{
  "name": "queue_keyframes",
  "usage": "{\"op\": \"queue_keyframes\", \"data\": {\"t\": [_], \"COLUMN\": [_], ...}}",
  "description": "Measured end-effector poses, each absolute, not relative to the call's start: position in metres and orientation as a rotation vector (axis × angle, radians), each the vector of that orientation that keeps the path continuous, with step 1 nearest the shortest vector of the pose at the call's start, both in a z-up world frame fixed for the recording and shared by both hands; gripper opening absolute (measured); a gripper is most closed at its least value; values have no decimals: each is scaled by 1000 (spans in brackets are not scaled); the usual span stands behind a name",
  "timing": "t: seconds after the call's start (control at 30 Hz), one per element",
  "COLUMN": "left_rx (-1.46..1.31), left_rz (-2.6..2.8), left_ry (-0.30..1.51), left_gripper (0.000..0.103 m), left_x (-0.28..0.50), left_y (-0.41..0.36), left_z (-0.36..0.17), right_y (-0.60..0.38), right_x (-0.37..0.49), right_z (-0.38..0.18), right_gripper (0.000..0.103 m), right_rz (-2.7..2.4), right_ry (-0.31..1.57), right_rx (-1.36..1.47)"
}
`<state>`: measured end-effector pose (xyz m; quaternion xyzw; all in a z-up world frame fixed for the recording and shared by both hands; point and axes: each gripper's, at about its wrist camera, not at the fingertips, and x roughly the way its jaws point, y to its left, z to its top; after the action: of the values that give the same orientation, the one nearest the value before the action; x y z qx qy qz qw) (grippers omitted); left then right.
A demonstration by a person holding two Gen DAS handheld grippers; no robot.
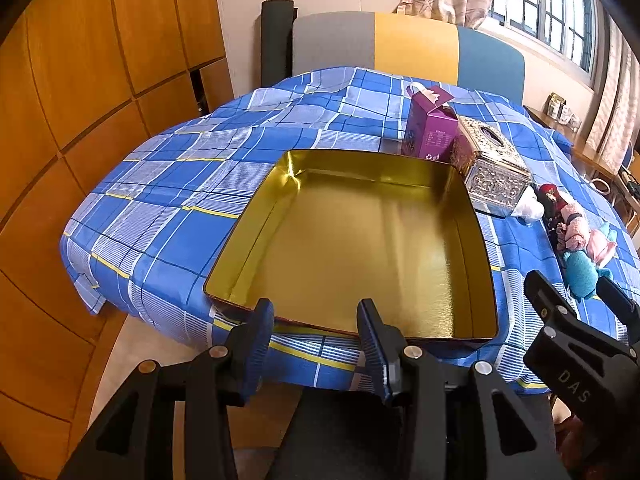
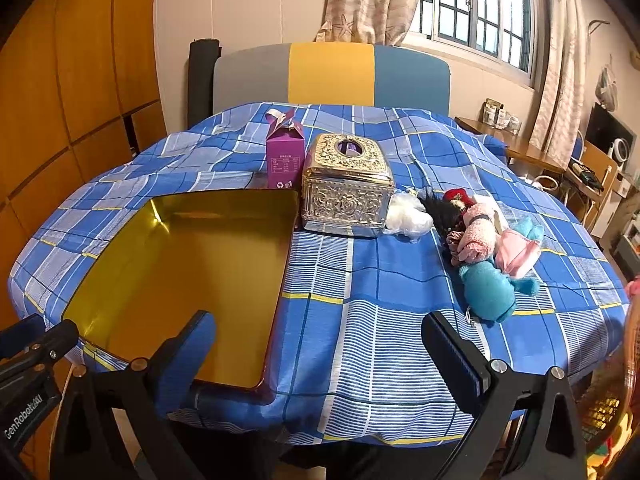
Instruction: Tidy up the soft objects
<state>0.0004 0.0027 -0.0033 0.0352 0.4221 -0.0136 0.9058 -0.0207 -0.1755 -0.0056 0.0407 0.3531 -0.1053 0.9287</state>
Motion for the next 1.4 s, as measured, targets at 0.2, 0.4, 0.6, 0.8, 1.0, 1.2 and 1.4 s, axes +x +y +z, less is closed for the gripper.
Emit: {"op": "queue_keyframes", "data": {"t": [0.2, 0.4, 0.6, 0.8, 1.0, 1.2, 1.4], "left_rx": [82, 75, 80, 77, 81, 73, 74], "left_rz": [-32, -25, -27, -23, -23, -20, -22], "left_ry": [874, 874, 877, 880, 884, 890, 892], "left_gripper": [44, 44, 44, 44, 44, 44, 44], "left_x": [0, 1, 1, 2, 3, 3, 4], "left_y": [0, 1, 1, 2, 3, 4, 4], "left_z": [-4, -5, -6, -6, -6, -7, -7], "right_y": [-176, -176, -176, -177, -178, -177, -179], "right_x": [-20, -20, -20, -21, -20, -19, -18], "right_z": [-6, -6, -7, -7, -8, -7, -5], "right_gripper": [103, 103, 103, 103, 103, 103, 103], "right_rz": [-215, -217, -216, -221, -221, -217, -215], "right_ry": [728, 727, 732, 731, 734, 733, 731], "right_rx": [86, 85, 83, 83, 87, 83, 81]}}
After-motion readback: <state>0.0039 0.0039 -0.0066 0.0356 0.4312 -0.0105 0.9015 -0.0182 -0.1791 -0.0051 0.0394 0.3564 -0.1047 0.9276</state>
